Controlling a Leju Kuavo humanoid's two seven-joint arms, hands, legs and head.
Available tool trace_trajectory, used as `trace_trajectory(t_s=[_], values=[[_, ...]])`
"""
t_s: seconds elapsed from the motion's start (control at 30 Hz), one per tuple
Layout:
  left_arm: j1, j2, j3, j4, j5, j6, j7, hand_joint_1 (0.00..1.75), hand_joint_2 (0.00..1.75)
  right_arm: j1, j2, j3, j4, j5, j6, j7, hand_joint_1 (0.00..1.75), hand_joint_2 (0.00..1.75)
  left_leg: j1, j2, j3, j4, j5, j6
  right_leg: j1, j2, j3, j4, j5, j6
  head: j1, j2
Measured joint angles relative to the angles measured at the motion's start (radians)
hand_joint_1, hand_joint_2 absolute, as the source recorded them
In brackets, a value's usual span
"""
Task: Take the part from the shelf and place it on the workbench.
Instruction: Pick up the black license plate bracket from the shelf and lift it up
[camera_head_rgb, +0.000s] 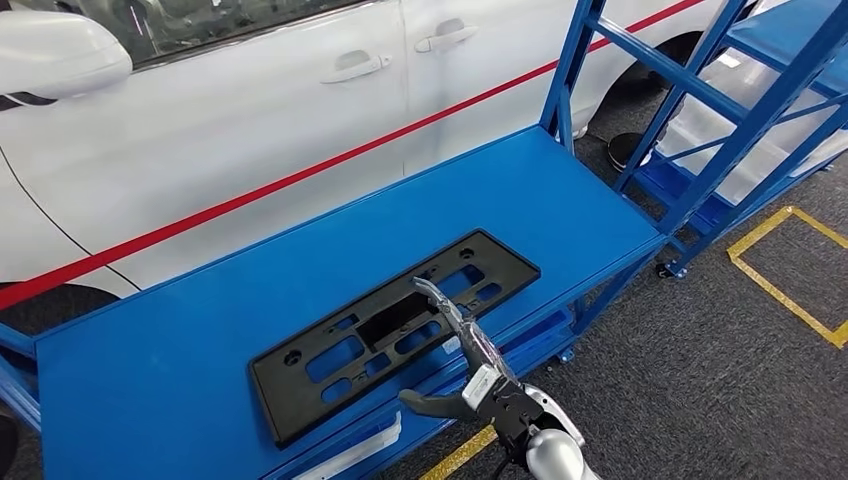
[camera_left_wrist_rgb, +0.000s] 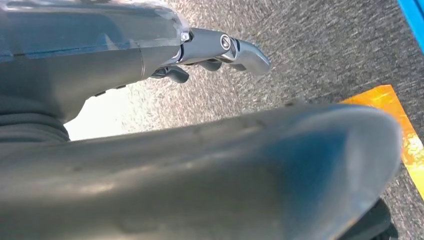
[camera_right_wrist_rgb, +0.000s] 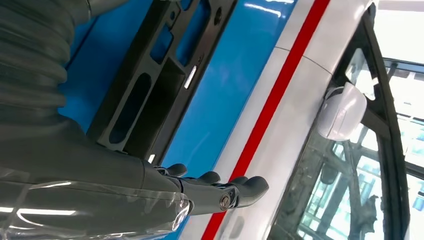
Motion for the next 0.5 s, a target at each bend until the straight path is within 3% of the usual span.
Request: trace_trajectory(t_s=[0.03,0.13,0.2,0.33,0.4,0.47,0.5], values=[[0.001,0.000,0.004,0.000,0.000,0.002,-0.005,0.00,0.00,0.001,-0.001,0.006,0.000,0.012,-0.011,-0.001,0.00,1.75,0.000,0.000,0.001,0.000,-0.001,-0.001,-0.002,-0.001,0.009,-0.021,0.023,0.001,0.000,0.000],[0.002,0.002,0.019,0.000,0.000,0.008,-0.014,0.00,0.00,0.008,-0.004,0.019,-0.009,0.030,-0.039,-0.001,0.00,1.75,-0.001,-0.001,0.007,0.001,-0.005,-0.009,-0.003,-0.005,0.104,-0.214,0.113,-0.005,0.000,0.000],[0.003,0.006,0.031,0.000,0.000,0.018,-0.011,0.00,0.00,0.020,-0.008,0.023,-0.021,0.034,-0.053,0.000,0.00,1.75,-0.003,-0.002,0.008,0.001,-0.006,-0.021,0.002,-0.006,0.129,-0.271,0.124,-0.014,0.000,0.000],[0.007,0.018,0.065,0.000,0.000,0.057,0.007,0.00,0.00,0.047,-0.017,0.026,-0.047,0.036,-0.067,0.000,0.00,1.75,0.000,-0.001,0.006,0.012,-0.022,-0.045,0.005,-0.002,0.134,-0.285,0.129,-0.040,-0.001,0.000],[0.008,0.026,0.086,0.000,0.000,0.076,0.012,0.00,0.00,0.053,-0.019,0.027,-0.057,0.038,-0.072,-0.001,0.00,1.75,0.001,-0.002,-0.034,0.105,-0.078,-0.049,0.004,-0.003,0.139,-0.293,0.132,-0.052,-0.002,0.000],[0.012,0.032,0.105,0.000,0.000,0.089,0.011,0.00,0.00,0.061,-0.021,0.028,-0.059,0.046,-0.076,-0.002,0.00,1.75,0.001,-0.002,-0.099,0.242,-0.138,-0.051,0.009,-0.004,0.139,-0.293,0.131,-0.058,-0.002,0.000],[0.016,0.035,0.114,0.000,0.000,0.093,0.010,0.00,0.00,0.065,-0.022,0.028,-0.059,0.054,-0.081,-0.004,0.00,1.75,0.001,-0.002,-0.119,0.282,-0.147,-0.051,0.012,-0.003,0.139,-0.292,0.130,-0.060,-0.002,0.000]])
